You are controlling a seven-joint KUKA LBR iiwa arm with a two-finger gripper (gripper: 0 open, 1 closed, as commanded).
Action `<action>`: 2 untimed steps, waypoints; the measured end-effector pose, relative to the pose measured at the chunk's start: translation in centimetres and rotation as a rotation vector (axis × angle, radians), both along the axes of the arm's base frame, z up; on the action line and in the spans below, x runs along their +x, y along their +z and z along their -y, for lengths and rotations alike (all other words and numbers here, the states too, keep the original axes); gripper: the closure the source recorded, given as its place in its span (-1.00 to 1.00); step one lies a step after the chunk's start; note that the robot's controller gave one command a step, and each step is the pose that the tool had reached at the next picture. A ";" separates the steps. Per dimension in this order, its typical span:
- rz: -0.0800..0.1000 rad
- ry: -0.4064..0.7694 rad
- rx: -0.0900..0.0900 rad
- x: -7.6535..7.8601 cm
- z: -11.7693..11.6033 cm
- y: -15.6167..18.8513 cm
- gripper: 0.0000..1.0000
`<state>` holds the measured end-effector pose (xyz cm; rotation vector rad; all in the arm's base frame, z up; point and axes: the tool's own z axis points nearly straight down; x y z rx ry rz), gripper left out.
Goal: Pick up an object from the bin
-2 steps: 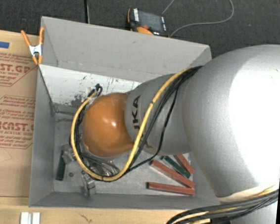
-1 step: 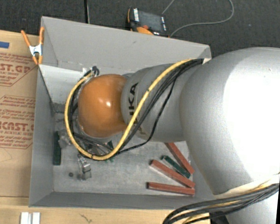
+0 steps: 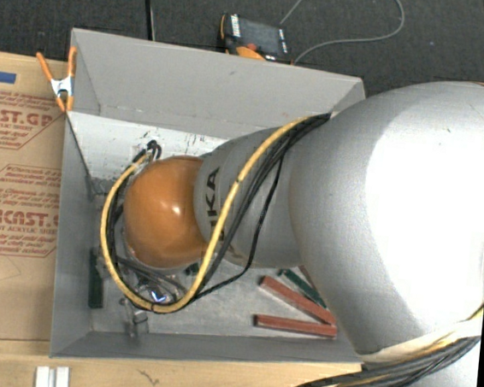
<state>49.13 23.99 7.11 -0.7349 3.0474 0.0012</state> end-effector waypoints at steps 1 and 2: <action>-0.003 -0.202 0.000 4.8 3.3 0.6 -1.00; -0.002 0.020 0.001 9.8 -0.2 -0.1 -1.00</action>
Offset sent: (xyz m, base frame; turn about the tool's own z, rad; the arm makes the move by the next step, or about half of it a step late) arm 0.0469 -0.0327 0.0061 0.2007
